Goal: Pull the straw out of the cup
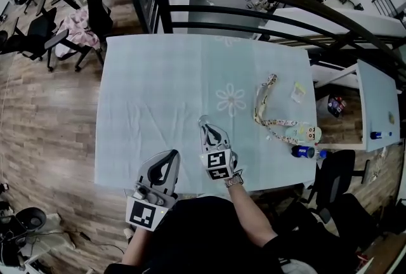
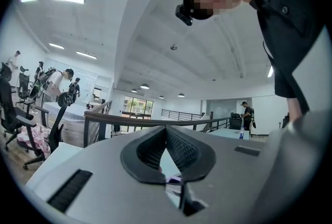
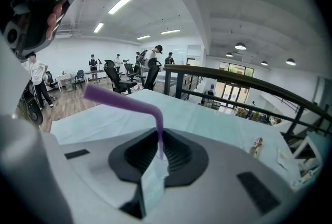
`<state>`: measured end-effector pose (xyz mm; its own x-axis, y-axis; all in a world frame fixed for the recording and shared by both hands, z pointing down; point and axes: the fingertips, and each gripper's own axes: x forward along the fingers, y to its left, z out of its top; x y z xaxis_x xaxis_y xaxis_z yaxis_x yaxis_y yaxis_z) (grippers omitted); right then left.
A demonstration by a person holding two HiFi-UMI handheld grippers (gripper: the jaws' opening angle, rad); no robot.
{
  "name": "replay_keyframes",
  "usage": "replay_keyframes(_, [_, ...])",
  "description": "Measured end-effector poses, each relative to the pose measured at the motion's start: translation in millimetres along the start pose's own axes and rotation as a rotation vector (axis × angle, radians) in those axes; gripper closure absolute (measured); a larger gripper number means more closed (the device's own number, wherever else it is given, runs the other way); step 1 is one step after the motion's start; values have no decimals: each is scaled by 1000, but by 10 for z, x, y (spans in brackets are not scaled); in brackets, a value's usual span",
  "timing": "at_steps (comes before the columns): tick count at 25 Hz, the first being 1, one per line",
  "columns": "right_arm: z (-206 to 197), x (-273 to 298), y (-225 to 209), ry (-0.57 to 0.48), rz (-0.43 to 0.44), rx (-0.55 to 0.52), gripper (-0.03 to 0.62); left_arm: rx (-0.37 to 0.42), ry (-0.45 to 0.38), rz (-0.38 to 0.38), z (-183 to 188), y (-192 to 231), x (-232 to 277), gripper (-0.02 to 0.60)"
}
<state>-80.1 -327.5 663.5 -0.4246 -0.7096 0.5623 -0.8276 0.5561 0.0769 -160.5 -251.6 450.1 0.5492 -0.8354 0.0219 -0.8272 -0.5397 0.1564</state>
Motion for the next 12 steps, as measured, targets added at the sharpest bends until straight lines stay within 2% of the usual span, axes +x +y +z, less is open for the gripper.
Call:
replay_keyframes(6, [184,-200,-14,-80,-24,-7,556,1,-11,-7,8,-88,-97,569])
replay_keyframes(12, [429,-512,6,-156,4,61,556,8,-11,-21,-20,-203,-168,569])
